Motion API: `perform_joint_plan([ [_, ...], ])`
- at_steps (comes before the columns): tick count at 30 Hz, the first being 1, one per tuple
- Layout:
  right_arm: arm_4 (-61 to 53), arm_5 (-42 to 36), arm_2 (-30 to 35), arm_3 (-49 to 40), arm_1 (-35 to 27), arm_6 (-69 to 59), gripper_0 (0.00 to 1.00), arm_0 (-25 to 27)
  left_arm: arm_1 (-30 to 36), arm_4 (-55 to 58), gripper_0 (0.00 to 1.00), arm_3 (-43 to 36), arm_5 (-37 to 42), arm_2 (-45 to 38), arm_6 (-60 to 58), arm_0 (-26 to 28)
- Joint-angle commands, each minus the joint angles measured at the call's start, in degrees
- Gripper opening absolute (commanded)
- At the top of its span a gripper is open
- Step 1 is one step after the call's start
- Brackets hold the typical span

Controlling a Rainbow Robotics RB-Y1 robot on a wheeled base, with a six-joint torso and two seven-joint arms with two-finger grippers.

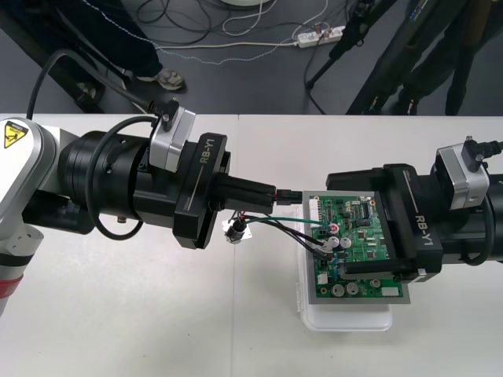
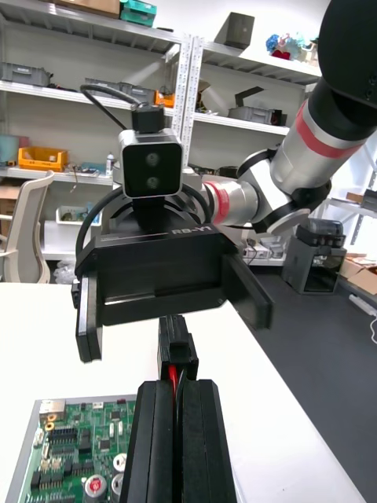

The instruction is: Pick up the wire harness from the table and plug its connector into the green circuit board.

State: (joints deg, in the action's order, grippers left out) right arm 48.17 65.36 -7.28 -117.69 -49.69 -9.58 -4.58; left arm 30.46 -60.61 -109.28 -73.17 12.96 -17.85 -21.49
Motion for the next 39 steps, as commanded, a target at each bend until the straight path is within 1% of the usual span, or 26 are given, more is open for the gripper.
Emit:
perform_joint_plan([
  [1, -0.4, 5.1, 3.9, 3.6, -2.3, 3.5, 1.0, 0.8, 1.7, 2.0, 0.0, 1.9, -4.4, -1.9, 6.1, 1.4],
  [7, 1.1, 10.3, 6.9, 7.3, -3.4, 3.7, 1.0, 0.9, 1.4, 2.2, 0.0, 8.2, -8.3, -2.0, 12.1, 1.4],
  [12, 3.8, 12.6, 9.1, 8.3, -4.5, 3.6, 1.0, 1.1, 1.0, 2.3, 0.0, 13.2, -11.3, -2.0, 15.6, 1.4],
  [18, 7.7, 13.2, 12.0, 8.4, -6.6, 3.6, 1.0, 2.2, 0.0, 2.3, 0.0, 19.8, -14.5, -1.4, 20.8, 1.4],
  [21, 9.0, 13.2, 12.6, 8.3, -8.1, 3.4, 1.0, 2.4, -0.3, 2.3, 0.0, 23.2, -14.8, 0.0, 24.1, 1.3],
  [27, 11.8, 13.5, 14.5, 8.3, -10.8, 3.3, 1.0, 4.4, -1.5, 2.3, 0.0, 29.6, -14.8, 2.9, 30.9, 0.5],
  [32, 20.0, 16.3, 17.4, 8.4, -11.0, 2.8, 1.0, 5.5, -3.0, 2.3, 0.0, 35.3, -14.8, 5.1, 36.9, -1.0],
  [39, 30.4, 18.0, 19.1, 8.3, -11.0, 2.0, 1.0, 5.8, -4.8, 2.2, 0.0, 42.4, -14.7, 7.4, 43.8, -2.9],
])
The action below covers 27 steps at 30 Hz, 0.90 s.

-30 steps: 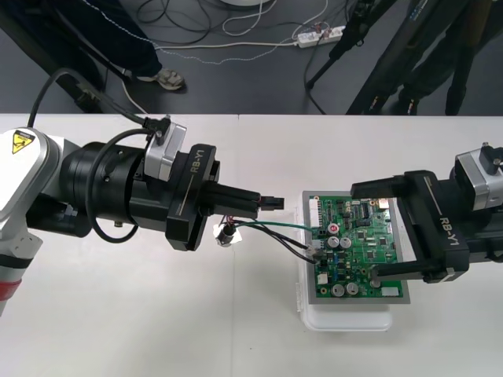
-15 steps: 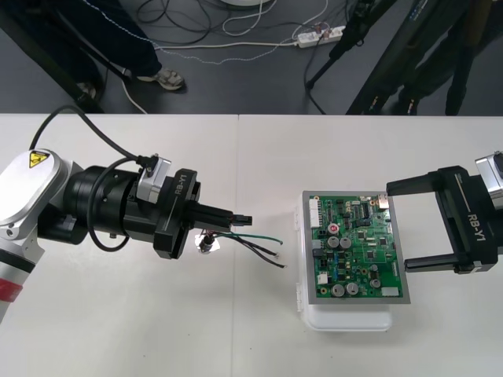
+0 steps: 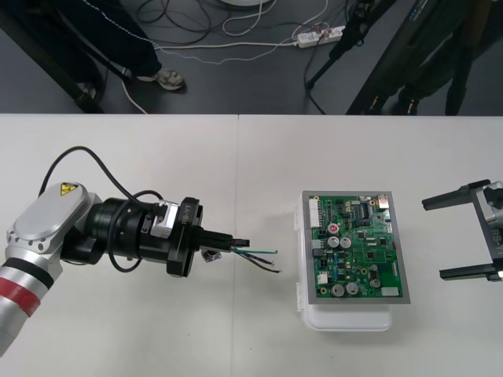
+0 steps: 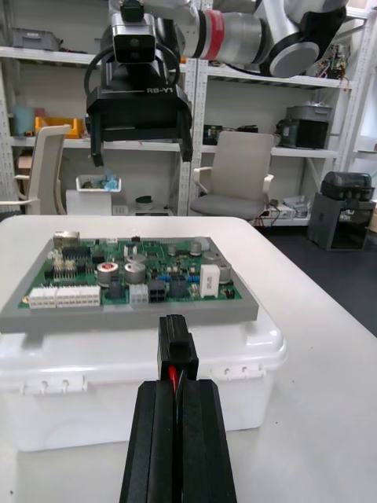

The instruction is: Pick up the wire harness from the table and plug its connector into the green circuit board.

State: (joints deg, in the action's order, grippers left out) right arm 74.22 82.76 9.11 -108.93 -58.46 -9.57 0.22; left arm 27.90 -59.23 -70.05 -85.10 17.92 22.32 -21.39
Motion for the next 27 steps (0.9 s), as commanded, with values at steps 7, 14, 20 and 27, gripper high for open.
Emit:
perform_joint_plan([
  [7, 15.0, 0.6, 2.7, -0.4, -1.7, 0.4, 1.0, 1.4, -4.9, 1.0, 0.0, 11.1, -2.9, 4.9, 8.0, -5.5],
  [14, 20.8, 0.6, 2.1, -1.2, -0.1, -1.2, 1.0, 1.4, -8.4, 1.0, 0.0, 18.5, -2.9, 5.3, 13.5, -8.3],
  [20, 24.7, -2.4, -0.7, -2.8, 0.2, -2.5, 1.0, 1.4, -10.6, 0.8, 0.0, 22.1, -2.8, 5.5, 14.5, -10.0],
  [27, 27.6, -5.8, -5.0, -3.4, 0.2, -4.8, 1.0, 0.2, -10.8, 2.1, 0.0, 22.3, -0.2, 7.8, 13.8, -11.2],
])
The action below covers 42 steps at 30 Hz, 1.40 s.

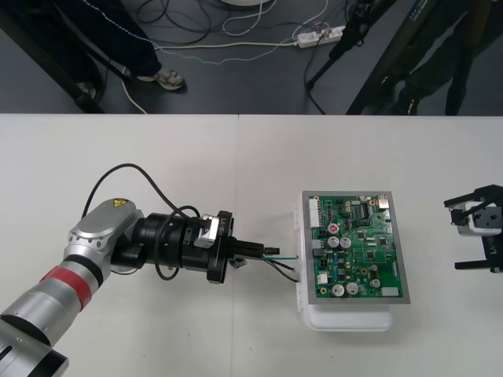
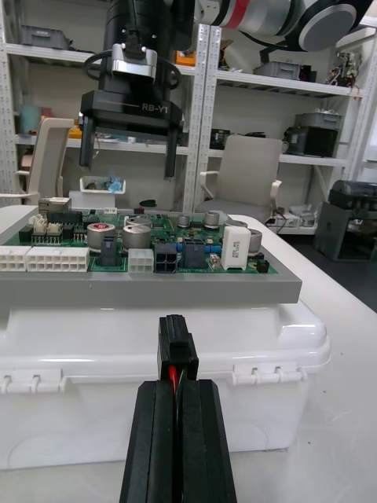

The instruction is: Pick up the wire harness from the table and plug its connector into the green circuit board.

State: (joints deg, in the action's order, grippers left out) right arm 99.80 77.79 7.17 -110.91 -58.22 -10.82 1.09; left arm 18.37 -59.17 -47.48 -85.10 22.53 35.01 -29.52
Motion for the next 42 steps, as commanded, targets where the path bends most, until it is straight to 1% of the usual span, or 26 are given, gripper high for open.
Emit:
perform_joint_plan([
  [1, 2.4, -0.7, -3.4, -1.4, -0.1, -3.6, 1.0, -0.9, -1.4, 2.3, 0.0, -0.3, -0.1, 3.4, 1.0, -3.1],
  [5, 5.6, -0.7, -5.9, -1.4, -0.1, -5.2, 1.0, -2.5, -1.3, 4.3, 0.0, -0.3, 0.9, 5.2, 0.2, -3.3],
  [10, 10.7, -0.7, -11.0, -2.1, -0.1, -11.6, 1.0, -4.9, -1.3, 5.4, 0.0, -1.9, 3.5, 6.6, -1.0, -3.5],
  [11, 10.7, -0.7, -11.0, -2.1, -0.1, -11.6, 1.0, -4.9, -1.3, 5.4, 0.0, -1.9, 3.5, 6.6, -1.0, -3.5],
  [16, 16.3, -0.7, -15.3, -3.0, 1.7, -18.0, 1.0, -7.6, -1.4, 4.2, 0.0, -3.9, 6.3, 6.6, -2.6, -3.4],
  [20, 19.4, -0.7, -17.8, -3.0, 3.1, -19.3, 1.0, -9.5, -1.4, 4.0, 0.0, -4.7, 6.9, 6.6, -3.6, -3.5],
  [27, 20.8, -0.7, -21.1, -2.9, 3.6, -20.2, 1.0, -11.9, -1.3, 2.7, 0.0, -6.3, 7.0, 6.6, -6.8, -3.4],
  [35, 21.1, -0.5, -23.6, -3.0, 3.6, -21.6, 1.0, -13.3, -0.7, 1.1, 0.0, -10.5, 7.8, 6.6, -12.2, -1.5],
  [42, 21.5, 2.7, -24.0, -3.6, 4.6, -23.0, 1.0, -13.6, -0.5, -0.2, 0.0, -11.7, 8.8, 6.6, -12.7, -0.5],
])
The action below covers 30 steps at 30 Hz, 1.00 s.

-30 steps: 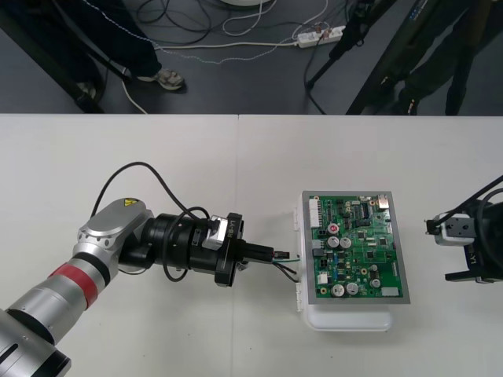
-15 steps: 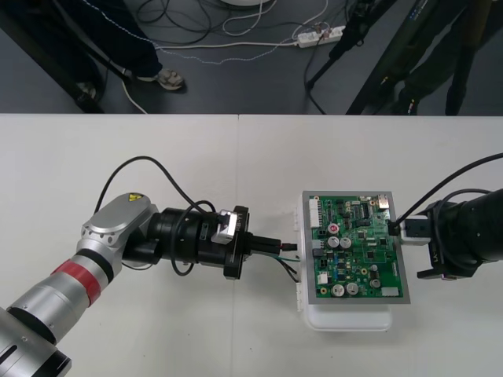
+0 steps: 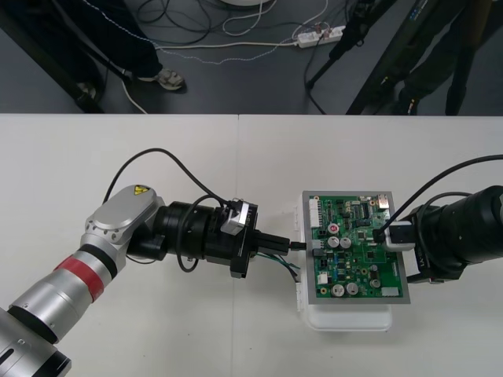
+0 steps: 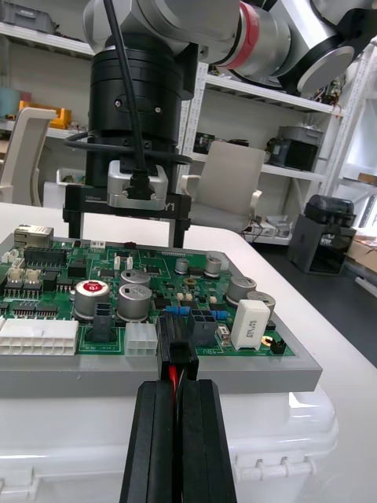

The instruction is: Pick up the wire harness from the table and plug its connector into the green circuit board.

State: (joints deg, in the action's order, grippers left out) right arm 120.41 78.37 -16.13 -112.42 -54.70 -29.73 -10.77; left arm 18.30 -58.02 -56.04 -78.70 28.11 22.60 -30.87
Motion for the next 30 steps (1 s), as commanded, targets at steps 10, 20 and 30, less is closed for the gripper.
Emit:
perform_joint_plan([
  [10, 1.5, 3.6, -0.7, -4.1, 1.9, -6.1, 1.0, -2.0, -0.5, -3.2, 0.0, -3.8, 2.6, 1.0, 0.1, 1.1],
  [20, 2.8, 3.5, -0.8, -5.0, 2.3, -6.3, 1.0, -2.2, -0.9, -4.1, 0.0, -3.7, 3.6, 1.0, 0.4, 1.1],
  [30, 4.0, 3.5, -2.2, -5.1, 2.6, -4.9, 1.0, -3.6, -1.6, -4.8, 0.0, -3.8, 4.7, 1.0, 0.3, 1.0],
])
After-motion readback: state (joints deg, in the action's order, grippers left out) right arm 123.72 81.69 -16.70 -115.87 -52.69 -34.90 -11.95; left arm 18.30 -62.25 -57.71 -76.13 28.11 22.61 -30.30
